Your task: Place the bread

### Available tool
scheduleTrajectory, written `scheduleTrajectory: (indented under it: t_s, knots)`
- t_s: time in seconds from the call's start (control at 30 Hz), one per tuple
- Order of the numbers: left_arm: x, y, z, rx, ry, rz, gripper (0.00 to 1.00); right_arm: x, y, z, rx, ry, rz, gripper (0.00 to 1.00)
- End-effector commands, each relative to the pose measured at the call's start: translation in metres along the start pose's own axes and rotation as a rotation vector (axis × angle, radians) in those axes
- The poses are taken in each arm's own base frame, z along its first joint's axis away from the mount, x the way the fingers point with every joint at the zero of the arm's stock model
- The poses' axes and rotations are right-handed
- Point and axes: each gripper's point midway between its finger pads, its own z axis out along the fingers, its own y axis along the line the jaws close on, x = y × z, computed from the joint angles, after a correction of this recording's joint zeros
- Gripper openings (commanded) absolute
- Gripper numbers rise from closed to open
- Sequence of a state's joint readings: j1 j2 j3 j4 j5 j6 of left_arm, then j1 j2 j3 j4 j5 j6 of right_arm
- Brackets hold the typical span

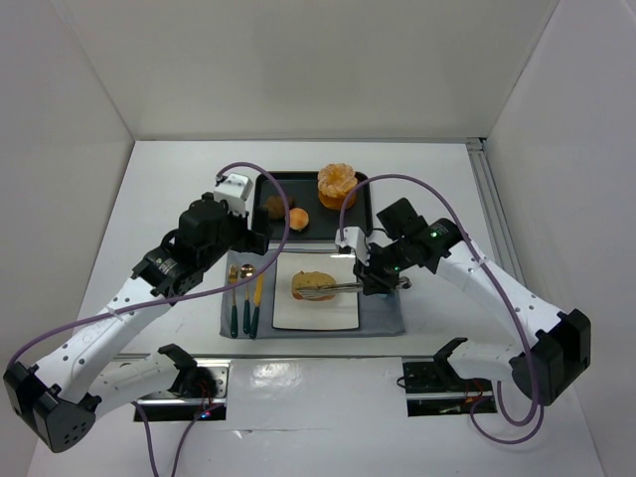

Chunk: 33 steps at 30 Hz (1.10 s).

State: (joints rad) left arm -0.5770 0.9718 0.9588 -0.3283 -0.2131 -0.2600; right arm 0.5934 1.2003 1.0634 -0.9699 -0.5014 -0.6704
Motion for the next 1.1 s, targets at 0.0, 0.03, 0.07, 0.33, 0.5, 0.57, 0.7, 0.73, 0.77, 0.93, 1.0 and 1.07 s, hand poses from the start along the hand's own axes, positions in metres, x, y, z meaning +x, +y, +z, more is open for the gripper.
scheduleTrajectory:
  t_s: [0.0,0.03,0.07,0.33,0.5,0.57,0.7,0.73,0.77,0.93,1.0,1.07]
  knots:
    - [-0.016,0.002,-0.003,-0.006,-0.064,0.000,1.00,0.000,0.006,0.003,-0.032,-0.004,-0.001,0.11]
    - [-0.016,0.002,-0.003,-0.006,-0.064,0.000,1.00,0.000,0.006,0.003,-0.032,-0.004,-0.001,0.13]
    - [-0.016,0.002,-0.003,-0.006,-0.064,0.000,1.00,0.001,0.006,0.005,-0.037,0.003,0.004,0.15]
    - [-0.018,0.002,-0.005,-0.004,-0.073,-0.001,1.00,0.002,0.005,0.005,-0.030,0.008,0.004,0.34]
    - [-0.018,0.002,-0.005,-0.004,-0.073,-0.001,1.00,0.006,0.005,0.008,-0.039,0.021,0.013,0.46]
    - [-0.018,0.002,-0.005,-0.004,-0.073,-0.001,1.00,0.005,0.006,0.007,-0.034,0.015,0.018,0.50]
    - [-0.018,0.002,-0.005,-0.004,-0.073,-0.001,1.00,0.008,0.005,0.008,-0.027,0.020,0.017,0.50]
    - [-0.018,0.002,-0.005,-0.004,-0.073,-0.001,1.00,0.008,0.005,0.008,-0.027,0.020,0.017,0.50]
    - [-0.018,0.002,-0.005,-0.004,-0.073,-0.001,1.00,0.008,0.005,0.008,-0.027,0.020,0.017,0.50]
    - [-0.018,0.004,-0.005,-0.013,-0.074,-0.002,1.00,-0.001,0.002,0.000,0.003,-0.005,-0.003,0.50]
    - [-0.018,0.004,-0.005,-0.013,-0.074,-0.002,1.00,-0.009,0.000,-0.005,0.021,-0.031,-0.010,0.50]
    - [-0.018,0.004,-0.005,-0.013,-0.074,-0.002,1.00,-0.017,-0.002,-0.010,0.039,-0.056,-0.027,0.50]
